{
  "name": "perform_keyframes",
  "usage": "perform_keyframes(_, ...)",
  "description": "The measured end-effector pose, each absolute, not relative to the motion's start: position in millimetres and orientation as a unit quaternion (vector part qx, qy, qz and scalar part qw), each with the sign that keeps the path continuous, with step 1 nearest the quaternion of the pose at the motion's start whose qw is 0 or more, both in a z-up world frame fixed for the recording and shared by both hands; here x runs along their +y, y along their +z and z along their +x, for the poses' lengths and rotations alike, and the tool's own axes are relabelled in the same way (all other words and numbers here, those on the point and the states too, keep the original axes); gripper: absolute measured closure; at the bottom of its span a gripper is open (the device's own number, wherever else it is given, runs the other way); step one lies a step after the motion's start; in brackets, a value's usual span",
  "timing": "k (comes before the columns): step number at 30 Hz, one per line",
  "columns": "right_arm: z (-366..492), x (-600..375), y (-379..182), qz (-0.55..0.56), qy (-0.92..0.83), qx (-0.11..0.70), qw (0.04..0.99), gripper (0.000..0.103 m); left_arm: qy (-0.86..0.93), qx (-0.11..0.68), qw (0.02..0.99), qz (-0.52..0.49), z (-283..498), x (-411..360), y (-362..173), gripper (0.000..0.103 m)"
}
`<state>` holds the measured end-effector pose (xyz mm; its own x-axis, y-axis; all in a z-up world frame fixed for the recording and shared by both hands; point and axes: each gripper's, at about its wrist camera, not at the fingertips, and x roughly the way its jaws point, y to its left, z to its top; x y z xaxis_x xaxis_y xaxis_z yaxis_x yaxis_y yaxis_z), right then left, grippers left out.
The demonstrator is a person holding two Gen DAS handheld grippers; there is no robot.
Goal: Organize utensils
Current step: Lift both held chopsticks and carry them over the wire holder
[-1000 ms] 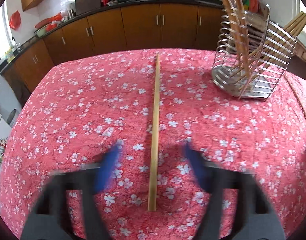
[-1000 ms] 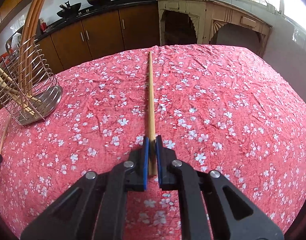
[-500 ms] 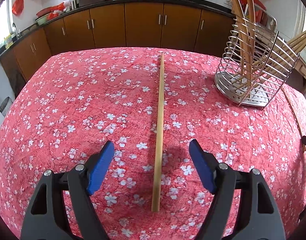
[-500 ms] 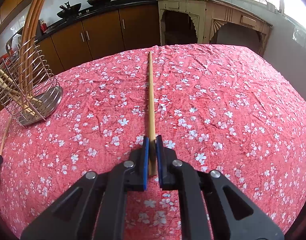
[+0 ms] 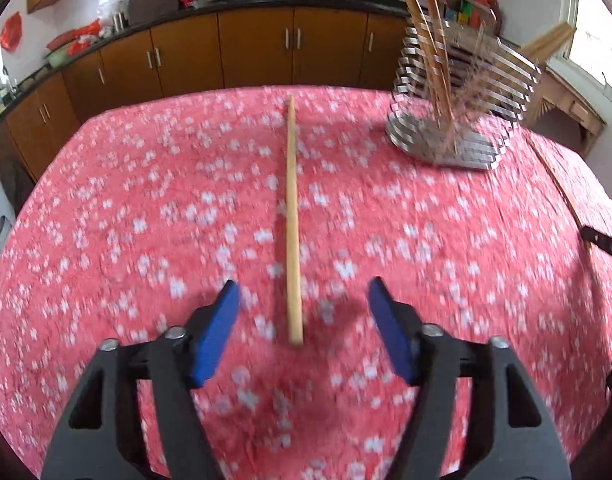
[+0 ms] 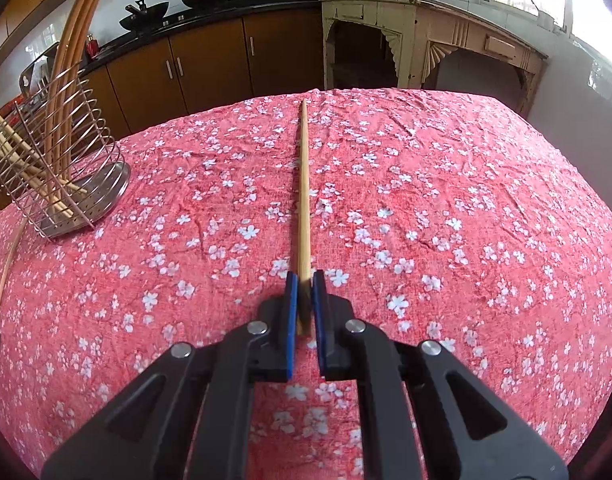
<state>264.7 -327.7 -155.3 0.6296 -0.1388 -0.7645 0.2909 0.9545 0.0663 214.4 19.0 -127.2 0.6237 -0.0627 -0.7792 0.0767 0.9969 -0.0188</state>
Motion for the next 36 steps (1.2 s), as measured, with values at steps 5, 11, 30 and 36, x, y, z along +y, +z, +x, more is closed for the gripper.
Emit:
perform_keyframes(5,254.8,-328.1,-155.5,0.095,-0.118,0.413,0.898,0.094,-0.033,0.432,0.901,0.012,204.5,16.3,-128.3,0.055)
perform_keyframes(11,251.2,-328.7,-155.3,0.097,-0.118,0.413,0.898,0.094,-0.032,0.432,0.901,0.016,201.2,14.1,-127.4,0.057)
perform_keyframes(30,220.4,-331.4,-132.1,0.094,-0.114,0.357,0.922,0.095,-0.048,0.414,0.909,-0.002,181.7,34.0,-118.0,0.096)
perform_keyframes(36,191.4,-328.7,-91.6,0.082,-0.108,0.295,0.946,0.095,-0.045,0.345,0.937,-0.005,160.7,41.1,-79.0,0.096)
